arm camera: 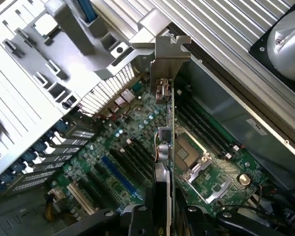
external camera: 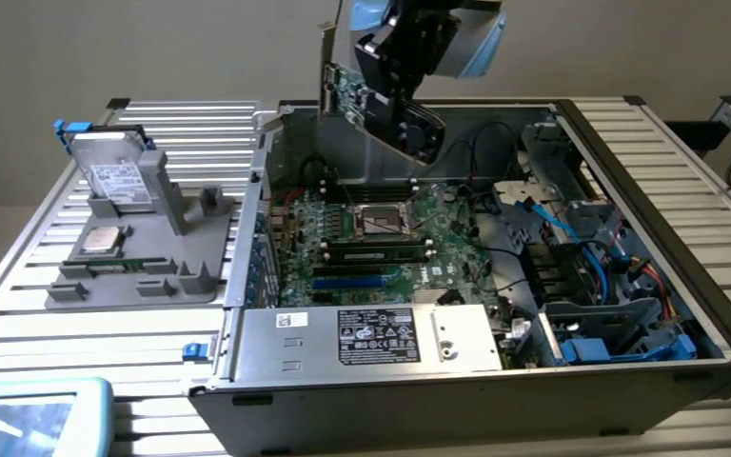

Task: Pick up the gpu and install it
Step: 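Insert the gpu into the slot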

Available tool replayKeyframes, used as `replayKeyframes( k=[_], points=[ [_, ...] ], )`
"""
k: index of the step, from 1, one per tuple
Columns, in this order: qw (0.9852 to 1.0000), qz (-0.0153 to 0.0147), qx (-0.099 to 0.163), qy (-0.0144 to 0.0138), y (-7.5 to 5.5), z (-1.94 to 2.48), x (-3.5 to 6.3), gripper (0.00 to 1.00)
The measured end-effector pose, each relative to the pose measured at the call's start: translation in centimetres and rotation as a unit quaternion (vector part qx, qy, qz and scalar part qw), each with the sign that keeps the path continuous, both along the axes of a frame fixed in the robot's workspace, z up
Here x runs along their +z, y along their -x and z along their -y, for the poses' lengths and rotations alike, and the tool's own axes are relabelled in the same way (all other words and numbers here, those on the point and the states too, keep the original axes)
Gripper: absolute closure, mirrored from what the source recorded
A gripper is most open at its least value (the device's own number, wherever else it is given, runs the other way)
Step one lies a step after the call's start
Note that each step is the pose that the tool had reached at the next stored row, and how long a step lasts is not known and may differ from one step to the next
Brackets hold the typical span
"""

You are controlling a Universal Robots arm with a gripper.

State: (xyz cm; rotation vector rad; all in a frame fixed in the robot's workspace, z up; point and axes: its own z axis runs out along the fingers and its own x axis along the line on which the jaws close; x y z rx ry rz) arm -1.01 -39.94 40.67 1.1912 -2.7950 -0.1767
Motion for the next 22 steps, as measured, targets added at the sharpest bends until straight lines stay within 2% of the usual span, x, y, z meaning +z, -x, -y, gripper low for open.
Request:
replayKeyframes(
  k=[3, 6, 11, 14, 17, 20, 22],
  points=[
    [0.9997, 0.0021, 0.023, -0.0040, 0.00, 0.00, 0.01, 0.73],
    [0.9988, 0.0044, 0.048, -0.0073, 0.00, 0.00, 0.00, 0.73],
    [0.9956, 0.0071, 0.093, -0.0106, 0.00, 0.00, 0.00, 0.73],
    [0.9927, 0.0085, 0.120, -0.0120, 0.00, 0.00, 0.00, 0.73],
    [0.9889, 0.0099, 0.147, -0.0130, 0.00, 0.00, 0.00, 0.73],
    [0.9846, 0.0114, 0.174, -0.0137, 0.00, 0.00, 0.00, 0.73],
    [0.9812, 0.0130, 0.192, -0.0139, 0.01, 0.00, 0.00, 0.73]
  ],
)
